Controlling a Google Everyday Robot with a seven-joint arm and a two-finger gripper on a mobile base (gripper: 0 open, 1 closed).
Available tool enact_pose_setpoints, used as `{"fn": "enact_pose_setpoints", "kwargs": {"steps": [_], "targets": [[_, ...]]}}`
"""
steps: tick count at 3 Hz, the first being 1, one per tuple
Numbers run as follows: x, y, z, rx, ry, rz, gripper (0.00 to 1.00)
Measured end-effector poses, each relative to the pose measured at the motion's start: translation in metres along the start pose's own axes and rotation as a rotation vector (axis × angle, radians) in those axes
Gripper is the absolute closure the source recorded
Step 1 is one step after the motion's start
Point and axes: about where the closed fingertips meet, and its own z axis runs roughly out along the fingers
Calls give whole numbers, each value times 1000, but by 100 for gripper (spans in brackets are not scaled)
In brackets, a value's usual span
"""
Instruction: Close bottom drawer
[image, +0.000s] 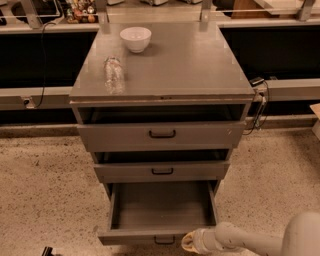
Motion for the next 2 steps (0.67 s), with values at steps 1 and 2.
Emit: {"fn": "enact_pose_setpoints", "kwargs": {"steps": [1,2], "targets": [[1,-19,18,-5,12,-10,100],[1,-19,18,-5,12,-11,100]]}}
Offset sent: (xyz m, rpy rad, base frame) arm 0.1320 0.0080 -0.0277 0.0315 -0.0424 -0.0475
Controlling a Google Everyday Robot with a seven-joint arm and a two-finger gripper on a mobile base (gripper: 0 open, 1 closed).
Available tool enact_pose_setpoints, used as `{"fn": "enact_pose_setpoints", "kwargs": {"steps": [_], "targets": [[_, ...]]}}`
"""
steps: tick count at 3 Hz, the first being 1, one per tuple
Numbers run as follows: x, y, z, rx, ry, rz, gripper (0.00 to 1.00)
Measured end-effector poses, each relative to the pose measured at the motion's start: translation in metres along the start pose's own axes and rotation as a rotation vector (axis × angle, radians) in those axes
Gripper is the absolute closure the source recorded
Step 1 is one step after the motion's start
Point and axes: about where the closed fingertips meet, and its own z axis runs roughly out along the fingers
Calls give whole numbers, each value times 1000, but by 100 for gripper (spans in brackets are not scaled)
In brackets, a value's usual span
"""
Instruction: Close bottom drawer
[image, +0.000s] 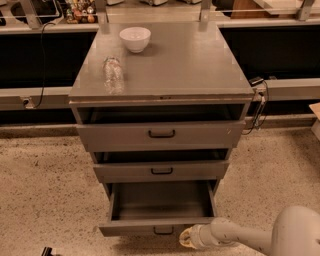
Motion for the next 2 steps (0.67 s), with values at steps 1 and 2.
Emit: {"fn": "enact_pose_setpoints", "kwargs": {"steps": [1,2], "targets": [[-3,-5,3,-10,5,-47,100],[3,-19,4,-1,-11,-93,100]]}}
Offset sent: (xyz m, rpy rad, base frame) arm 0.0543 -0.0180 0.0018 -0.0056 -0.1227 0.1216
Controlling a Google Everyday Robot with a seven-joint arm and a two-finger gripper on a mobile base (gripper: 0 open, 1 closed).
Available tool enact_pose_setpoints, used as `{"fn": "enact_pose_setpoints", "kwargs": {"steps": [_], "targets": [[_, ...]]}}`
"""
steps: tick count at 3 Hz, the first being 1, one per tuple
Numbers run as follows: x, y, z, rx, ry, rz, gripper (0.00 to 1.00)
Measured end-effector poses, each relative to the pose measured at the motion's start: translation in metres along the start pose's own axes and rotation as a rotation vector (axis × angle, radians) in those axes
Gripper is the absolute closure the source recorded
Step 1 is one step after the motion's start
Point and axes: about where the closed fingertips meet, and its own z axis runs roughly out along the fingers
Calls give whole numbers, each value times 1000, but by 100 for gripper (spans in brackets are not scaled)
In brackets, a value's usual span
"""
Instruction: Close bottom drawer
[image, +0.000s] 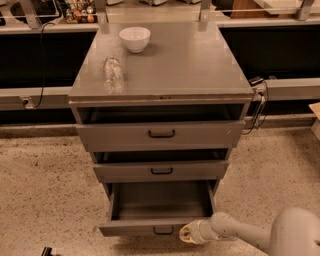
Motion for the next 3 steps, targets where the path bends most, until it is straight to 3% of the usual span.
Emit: {"fn": "enact_pose_setpoints", "kwargs": {"steps": [1,2,3], "targets": [[19,-38,4,50,-20,-43,100],[26,-47,1,62,-12,-51,100],[24,-44,6,33,-2,-55,100]]}}
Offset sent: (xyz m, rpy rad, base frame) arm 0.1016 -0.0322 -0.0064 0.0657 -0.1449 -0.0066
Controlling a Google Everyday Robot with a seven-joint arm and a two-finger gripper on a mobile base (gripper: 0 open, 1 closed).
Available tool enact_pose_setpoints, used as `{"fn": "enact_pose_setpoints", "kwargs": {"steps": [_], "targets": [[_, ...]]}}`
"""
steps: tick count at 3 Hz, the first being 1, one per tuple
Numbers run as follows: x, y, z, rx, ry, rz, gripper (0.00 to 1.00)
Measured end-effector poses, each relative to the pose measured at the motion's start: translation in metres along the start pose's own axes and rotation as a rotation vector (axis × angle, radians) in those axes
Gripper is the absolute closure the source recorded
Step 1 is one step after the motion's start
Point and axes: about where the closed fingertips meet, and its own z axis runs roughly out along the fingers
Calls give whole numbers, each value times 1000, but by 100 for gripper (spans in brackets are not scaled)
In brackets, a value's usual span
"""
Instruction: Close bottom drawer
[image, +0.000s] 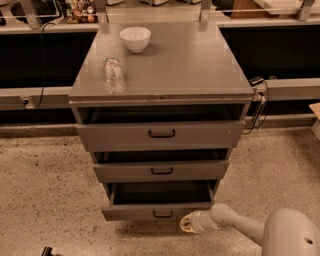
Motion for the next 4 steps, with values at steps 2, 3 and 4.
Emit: {"fn": "enact_pose_setpoints", "kwargs": {"steps": [2,3,4], "targets": [[11,-36,12,11,-55,49,100],[22,-56,12,65,-98,46,100],[46,-81,-3,114,-62,31,100]]}}
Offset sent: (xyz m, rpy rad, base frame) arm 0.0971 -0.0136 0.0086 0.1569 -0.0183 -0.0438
